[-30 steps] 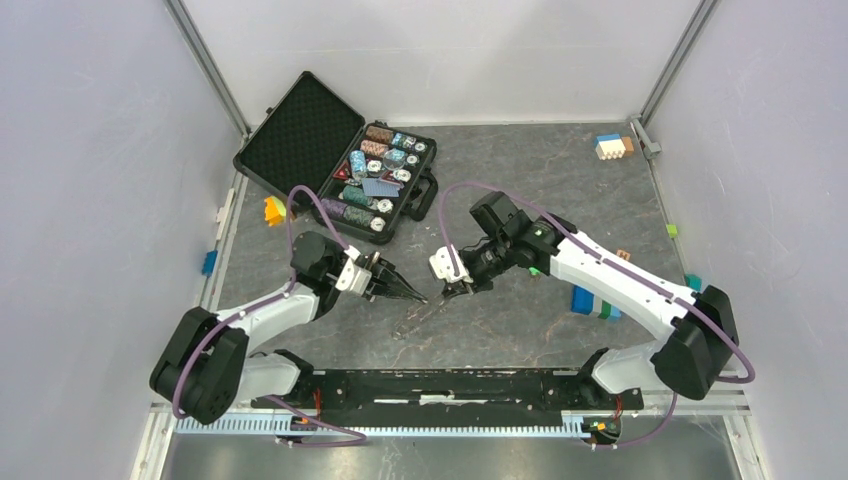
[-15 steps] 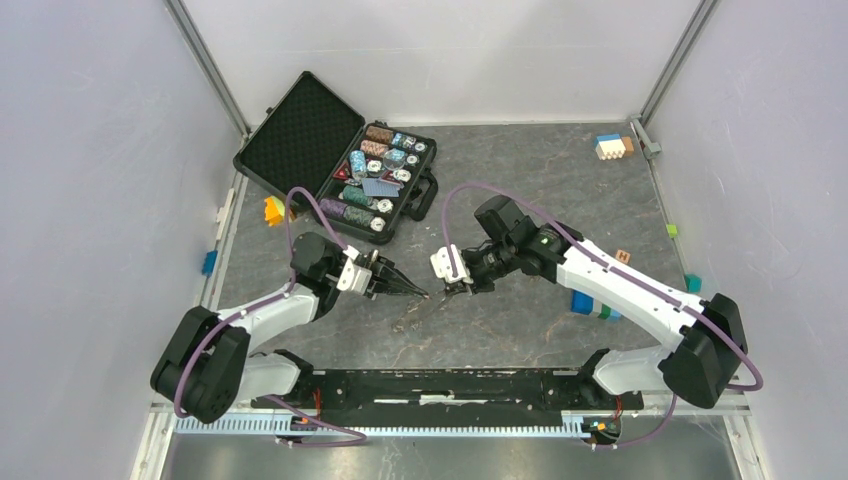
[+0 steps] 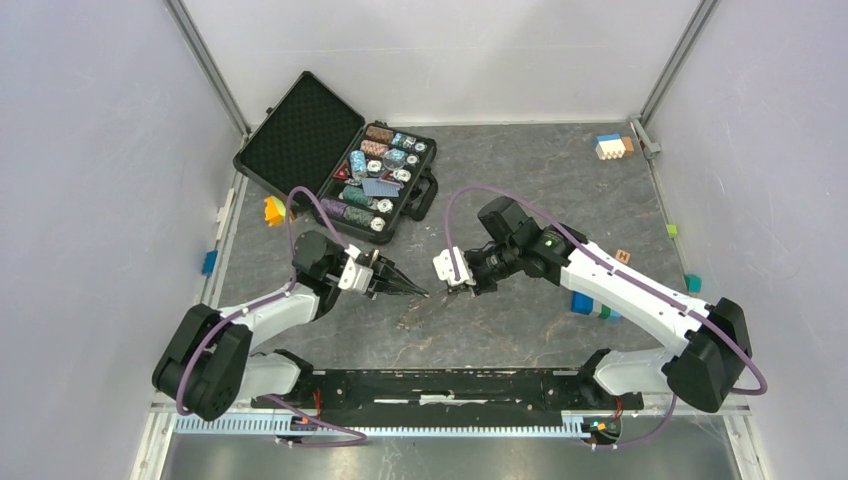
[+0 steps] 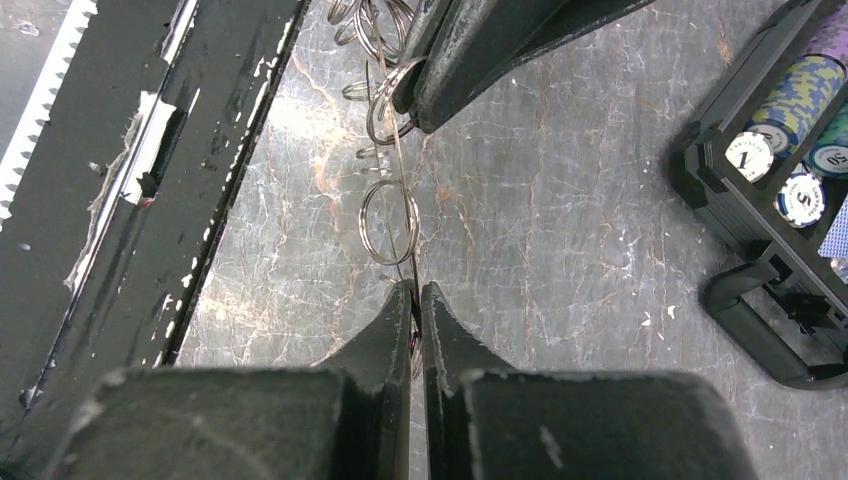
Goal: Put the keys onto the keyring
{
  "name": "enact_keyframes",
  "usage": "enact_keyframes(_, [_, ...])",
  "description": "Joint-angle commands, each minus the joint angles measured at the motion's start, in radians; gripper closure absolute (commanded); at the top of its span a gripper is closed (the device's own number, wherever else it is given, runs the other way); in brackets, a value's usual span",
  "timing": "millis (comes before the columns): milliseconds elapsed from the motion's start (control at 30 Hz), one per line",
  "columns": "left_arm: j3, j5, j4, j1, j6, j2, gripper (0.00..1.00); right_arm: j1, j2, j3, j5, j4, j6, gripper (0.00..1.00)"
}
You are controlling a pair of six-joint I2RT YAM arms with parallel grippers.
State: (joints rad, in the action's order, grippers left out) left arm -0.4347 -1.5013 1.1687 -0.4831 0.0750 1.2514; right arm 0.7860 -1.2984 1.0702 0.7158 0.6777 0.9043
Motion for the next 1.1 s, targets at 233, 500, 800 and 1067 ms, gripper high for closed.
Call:
enact_keyframes(233, [-0.009,-0.020,-0.050,0.004,0.058,0.016,0.98,-0.007,0.026,0.017,-0.100,-0.017,0.008,1.00])
enact_keyframes(500, [-0.014,-0.049,-0.069,0.003,0.066,0.035,0.98,-0.007,-0.001,0.068,-0.149,-0.002,0.029,1.00])
enact_keyframes(800, [-0.032,-0.113,-0.009,0.002,0.078,0.045,0.98,-0.008,-0.033,0.082,-0.154,0.031,0.079,1.00])
enact_keyframes(1067, [-0.034,-0.099,0.028,0.003,0.060,0.052,0.98,-0.007,-0.070,0.051,-0.120,0.038,0.066,0.98])
